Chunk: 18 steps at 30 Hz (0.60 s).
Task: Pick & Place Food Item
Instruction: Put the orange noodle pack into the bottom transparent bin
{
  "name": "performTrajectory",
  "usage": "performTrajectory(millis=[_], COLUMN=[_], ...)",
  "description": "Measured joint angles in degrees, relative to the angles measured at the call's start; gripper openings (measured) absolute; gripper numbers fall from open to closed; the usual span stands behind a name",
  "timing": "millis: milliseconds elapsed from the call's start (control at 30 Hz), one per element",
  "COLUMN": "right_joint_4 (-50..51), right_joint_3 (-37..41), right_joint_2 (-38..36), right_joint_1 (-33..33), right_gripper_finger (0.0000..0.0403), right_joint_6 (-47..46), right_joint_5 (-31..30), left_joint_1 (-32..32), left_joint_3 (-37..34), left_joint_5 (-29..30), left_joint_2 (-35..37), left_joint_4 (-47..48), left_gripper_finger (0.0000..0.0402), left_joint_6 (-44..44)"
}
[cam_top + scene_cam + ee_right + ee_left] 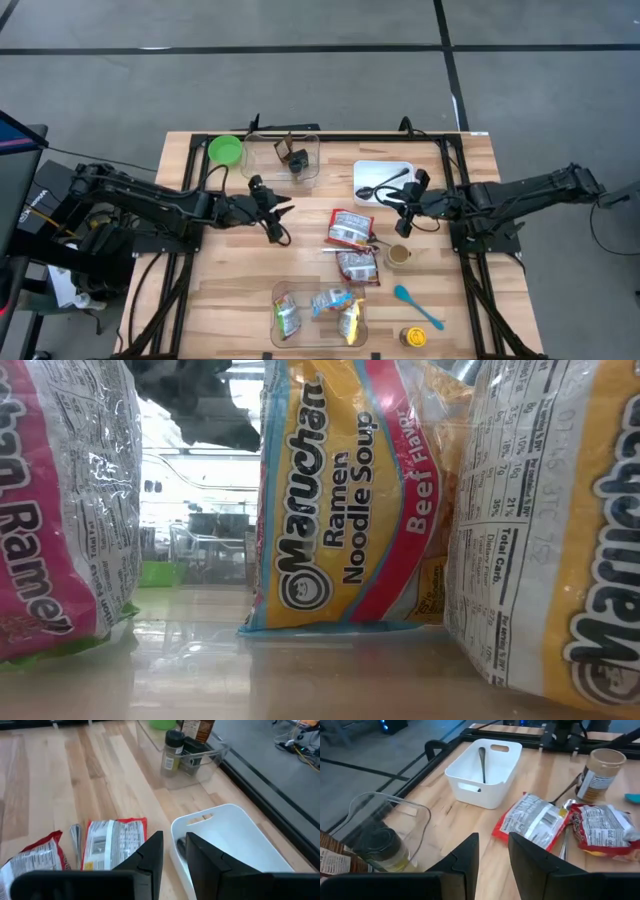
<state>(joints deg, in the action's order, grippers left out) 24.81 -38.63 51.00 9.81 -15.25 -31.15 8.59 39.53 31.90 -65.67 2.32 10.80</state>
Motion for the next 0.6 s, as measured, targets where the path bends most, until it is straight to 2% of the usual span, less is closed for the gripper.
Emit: performTrajectory(millis=[333, 500, 600], right_joint_4=[0.07, 0.16, 0.84], right_joint_3=[0.00, 0.00, 0.00], right_joint_2=[0.00, 0.00, 0.07], right_joint_1=[0.30, 0.30, 0.30], right_gripper_finger=[0.0077, 0.0077, 0.0077], right_joint_6=[-0.01, -3.31, -6.56], right_joint_5=[0.01, 0.52, 3.16], left_joint_1=[-0.31, -0.31, -0.31], left_joint_3=[0.00, 0.00, 0.00], left_joint_5=[-0.33, -0.33, -0.33], left_joint_2=[0.00, 0.00, 0.00], left_joint_4=[-0.01, 0.19, 0.19], left_gripper_finger=[0.0099, 0.0099, 0.0099], left_joint_6=[0.16, 2.87, 3.16])
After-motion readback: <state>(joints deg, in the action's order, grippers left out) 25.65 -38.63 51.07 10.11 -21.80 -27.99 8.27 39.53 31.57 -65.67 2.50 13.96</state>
